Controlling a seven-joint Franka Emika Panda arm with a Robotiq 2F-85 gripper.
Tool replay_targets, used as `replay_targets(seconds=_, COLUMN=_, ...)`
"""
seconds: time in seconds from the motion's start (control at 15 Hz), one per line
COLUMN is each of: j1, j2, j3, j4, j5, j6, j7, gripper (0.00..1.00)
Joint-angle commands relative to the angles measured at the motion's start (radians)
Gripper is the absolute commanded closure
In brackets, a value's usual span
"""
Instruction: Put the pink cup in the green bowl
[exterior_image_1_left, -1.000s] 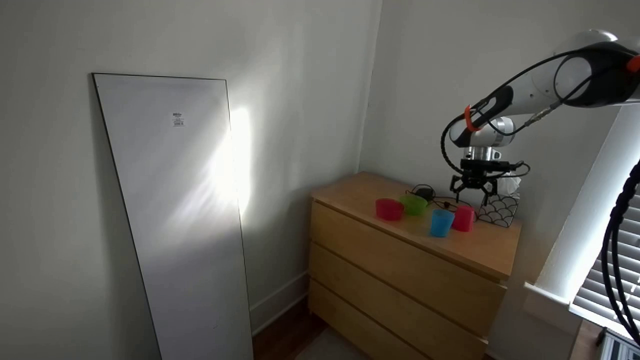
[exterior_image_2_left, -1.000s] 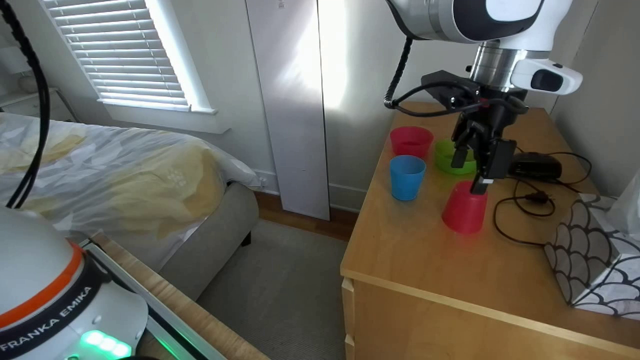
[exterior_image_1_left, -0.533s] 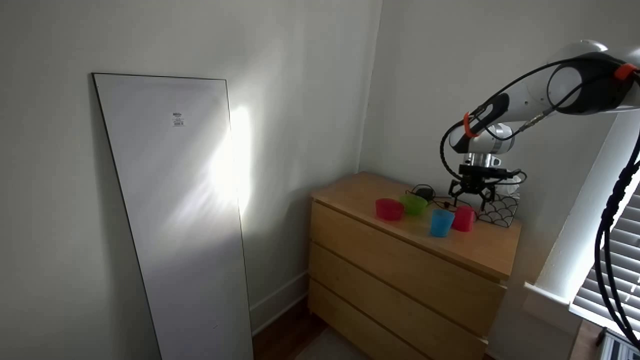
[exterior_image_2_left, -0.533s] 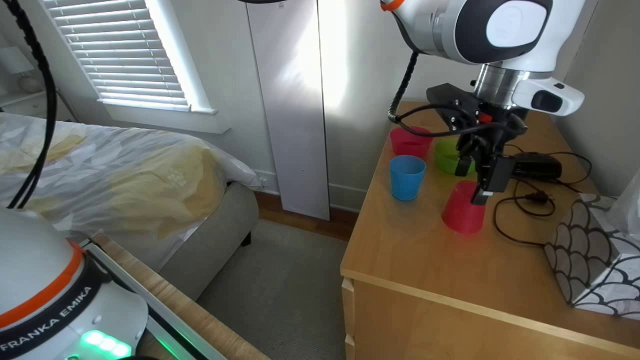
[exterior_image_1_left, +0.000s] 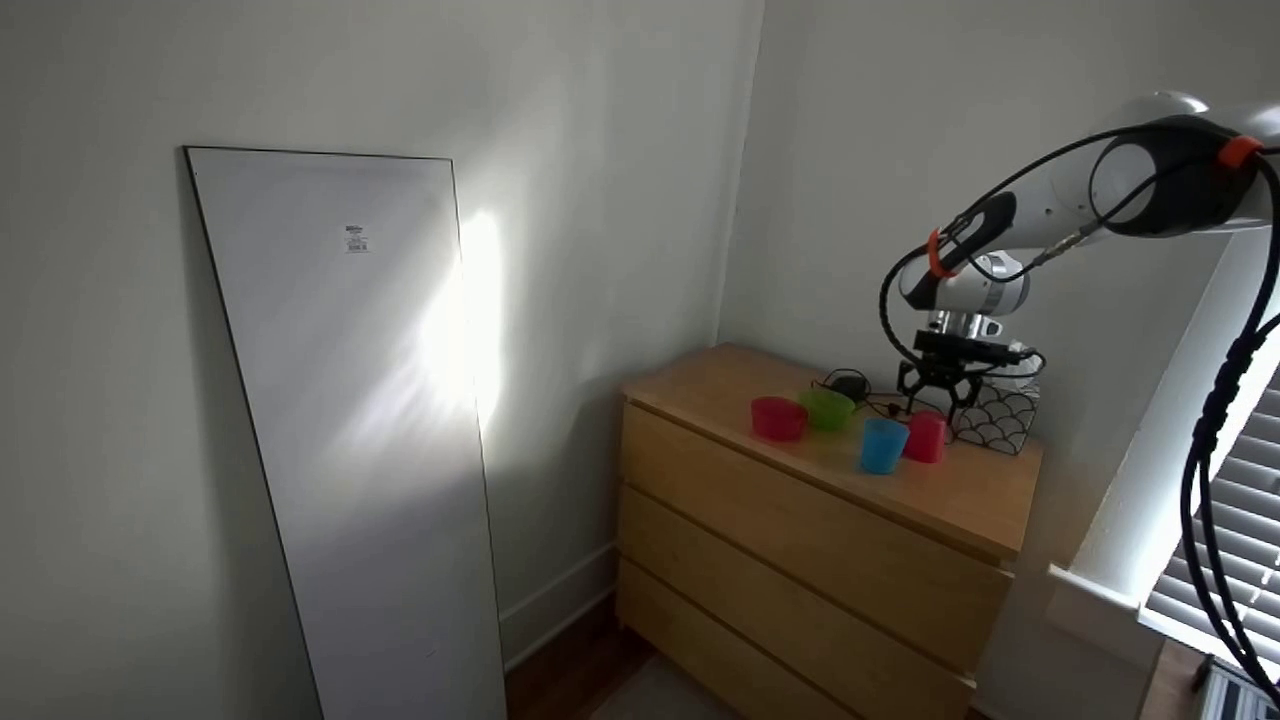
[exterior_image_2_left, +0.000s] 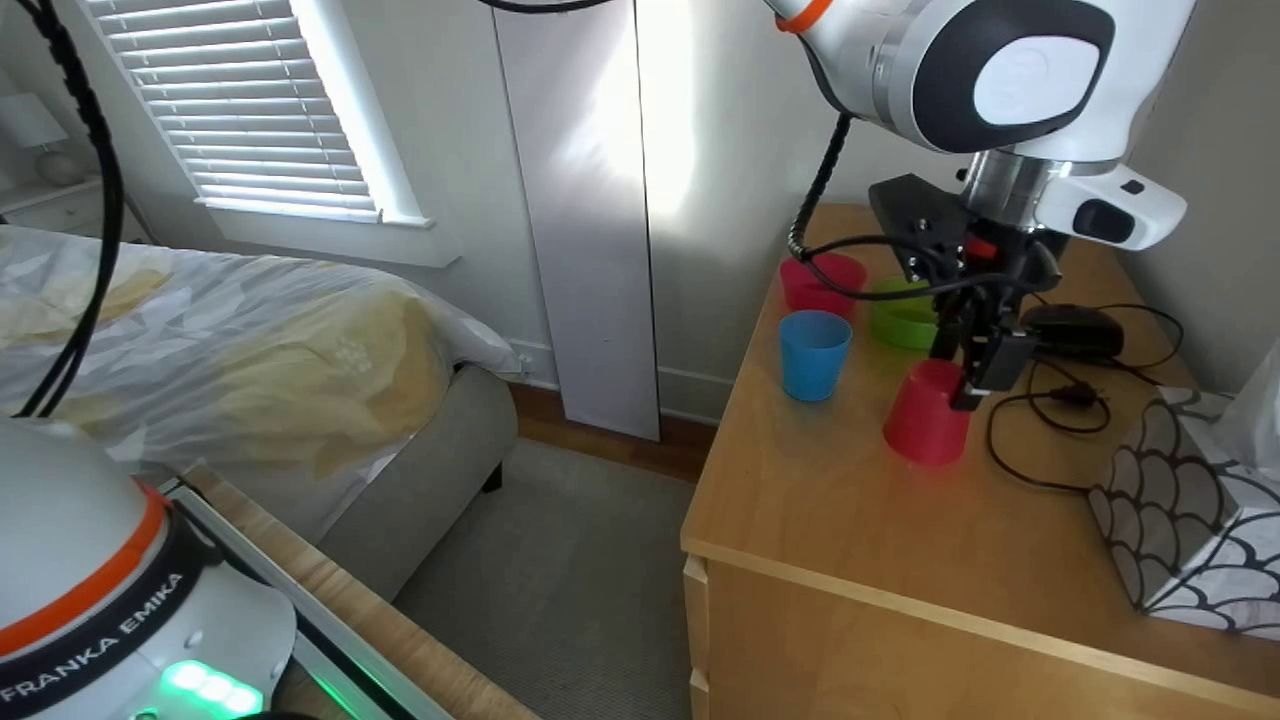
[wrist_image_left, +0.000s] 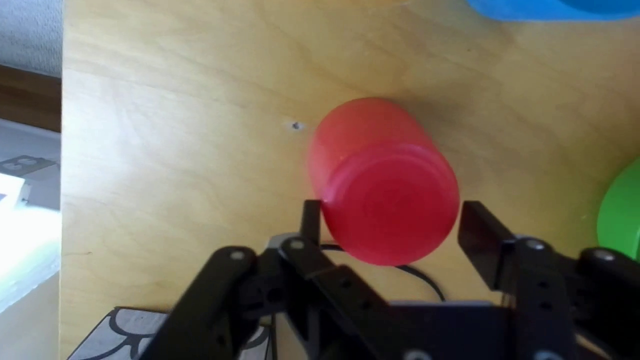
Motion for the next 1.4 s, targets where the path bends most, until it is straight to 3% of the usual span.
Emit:
replay_targets(seconds=0.0, j1=-0.022, j2=0.018, j3=0.027, j4=0.024, j5=0.038, j6=0.011, j7=-0.020, gripper=0.48)
replay_targets(seconds=0.07, j1=-0.020, j2=0.017, j3=0.027, j4=0.024, j5=0.036, j6=0.010, j7=-0.020, gripper=0.40)
replay_targets(seconds=0.13, j1=-0.019, j2=0.016, j3=0.028, j4=0.025, j5=0.035, j6=0.007, j7=-0.021, gripper=0.38)
replay_targets(seconds=0.27, j1=-0.019, j2=0.009, j3=0.032, j4=0.019, j5=0.035, j6=0.007, j7=-0.025, gripper=0.40)
replay_targets(seconds=0.33, j1=-0.019, j2=0.005, j3=0.031, j4=0.016, j5=0.033, j6=0.008, j7=-0.026, gripper=0.47)
replay_targets(seconds=0.4, j1=-0.020, j2=-0.003, j3=0.031, j4=0.010, j5=0.034, j6=0.007, j7=-0.030, gripper=0.61)
replay_targets(seconds=0.93, j1=-0.027, j2=-0.122, j3=-0.010, j4=-0.015, j5=-0.012, j6=-0.048, j7=-0.088, gripper=0.61)
replay_targets(seconds=1.33, j1=0.002, j2=-0.212, j3=0.020, j4=0.054, j5=-0.009, j6=-0.083, j7=-0.135, gripper=0.61)
